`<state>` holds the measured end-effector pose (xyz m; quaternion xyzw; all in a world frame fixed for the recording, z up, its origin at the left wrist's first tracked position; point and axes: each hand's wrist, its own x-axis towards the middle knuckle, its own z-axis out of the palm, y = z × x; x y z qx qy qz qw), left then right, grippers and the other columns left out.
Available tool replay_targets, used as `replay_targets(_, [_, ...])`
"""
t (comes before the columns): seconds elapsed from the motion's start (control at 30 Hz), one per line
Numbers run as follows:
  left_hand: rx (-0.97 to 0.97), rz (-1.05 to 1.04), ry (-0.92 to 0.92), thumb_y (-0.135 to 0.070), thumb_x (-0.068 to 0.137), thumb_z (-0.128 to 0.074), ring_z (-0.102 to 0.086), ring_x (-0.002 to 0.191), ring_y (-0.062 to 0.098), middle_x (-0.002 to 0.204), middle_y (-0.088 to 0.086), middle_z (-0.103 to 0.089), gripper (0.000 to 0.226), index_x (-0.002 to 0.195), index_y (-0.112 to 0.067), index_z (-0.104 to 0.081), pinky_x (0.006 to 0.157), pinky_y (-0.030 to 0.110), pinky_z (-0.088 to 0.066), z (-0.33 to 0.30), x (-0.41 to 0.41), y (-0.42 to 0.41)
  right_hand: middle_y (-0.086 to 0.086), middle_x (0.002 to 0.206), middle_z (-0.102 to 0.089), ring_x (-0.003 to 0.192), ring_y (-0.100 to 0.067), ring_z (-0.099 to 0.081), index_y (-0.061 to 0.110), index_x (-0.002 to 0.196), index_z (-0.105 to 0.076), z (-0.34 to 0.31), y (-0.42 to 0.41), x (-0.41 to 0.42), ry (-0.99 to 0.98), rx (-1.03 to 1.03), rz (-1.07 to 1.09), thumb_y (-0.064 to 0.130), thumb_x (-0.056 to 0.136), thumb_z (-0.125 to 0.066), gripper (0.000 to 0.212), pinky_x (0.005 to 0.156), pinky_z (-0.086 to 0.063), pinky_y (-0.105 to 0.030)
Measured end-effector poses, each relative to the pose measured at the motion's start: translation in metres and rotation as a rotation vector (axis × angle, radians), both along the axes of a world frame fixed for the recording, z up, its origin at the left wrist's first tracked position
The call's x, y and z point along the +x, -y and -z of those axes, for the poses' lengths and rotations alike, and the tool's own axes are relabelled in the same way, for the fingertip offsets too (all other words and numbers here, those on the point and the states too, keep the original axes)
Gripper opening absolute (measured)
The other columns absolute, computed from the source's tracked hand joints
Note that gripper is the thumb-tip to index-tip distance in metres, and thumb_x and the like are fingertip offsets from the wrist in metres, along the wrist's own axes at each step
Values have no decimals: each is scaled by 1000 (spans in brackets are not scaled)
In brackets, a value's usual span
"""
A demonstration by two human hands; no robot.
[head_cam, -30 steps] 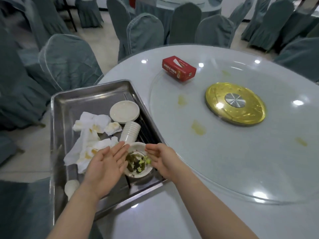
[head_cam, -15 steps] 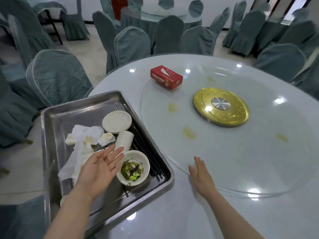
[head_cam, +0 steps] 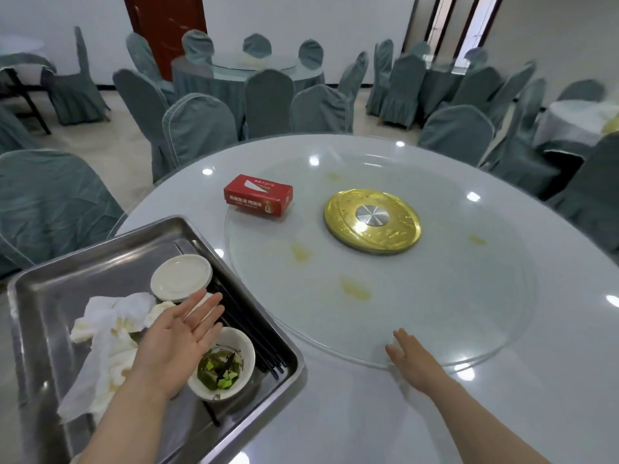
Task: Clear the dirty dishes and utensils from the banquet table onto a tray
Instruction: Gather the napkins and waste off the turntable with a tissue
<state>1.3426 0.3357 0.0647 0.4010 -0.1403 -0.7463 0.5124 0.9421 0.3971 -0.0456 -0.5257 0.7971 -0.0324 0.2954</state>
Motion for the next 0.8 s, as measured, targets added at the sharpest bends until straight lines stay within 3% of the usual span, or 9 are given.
replay_targets(0.1, [3, 37, 19, -24, 98, -42, -55, 120, 27, 123, 12, -66, 35, 127, -12, -58, 97, 43, -42, -3, -9, 0, -2, 162, 10, 149, -26, 6, 26, 154, -7, 0, 0, 4, -226, 84, -119, 55, 99, -30, 66, 117, -8, -49])
replay_targets(0.23, [2, 85, 35, -24, 96, -45, -57, 117, 26, 117, 10, -70, 35, 126, -13, -60, 94, 43, -44, -4, -17, 1, -1, 156, 30, 142, -34, 28, 45, 151, -3, 12, -3, 38, -256, 70, -284, 63, 95, -28, 64, 113, 8, -58])
replay_targets(0.53, [12, 139, 60, -24, 98, -42, -54, 121, 24, 122, 9, -68, 34, 124, -15, -61, 101, 45, -39, 6, -21, 11, -5, 158, 25, 144, -35, 24, 36, 152, -14, 4, -16, 28, -317, 45, -47, 59, 96, -29, 62, 114, 5, -58])
replay_targets(0.8, [-73, 226, 215, -26, 100, -42, -54, 122, 20, 124, 3, -66, 33, 128, -20, -58, 104, 42, -38, 5, -40, 38, 0, 161, 16, 146, -30, 20, 36, 151, -15, -39, 29, 42, -251, -141, -103, 56, 97, -33, 60, 116, 2, -53])
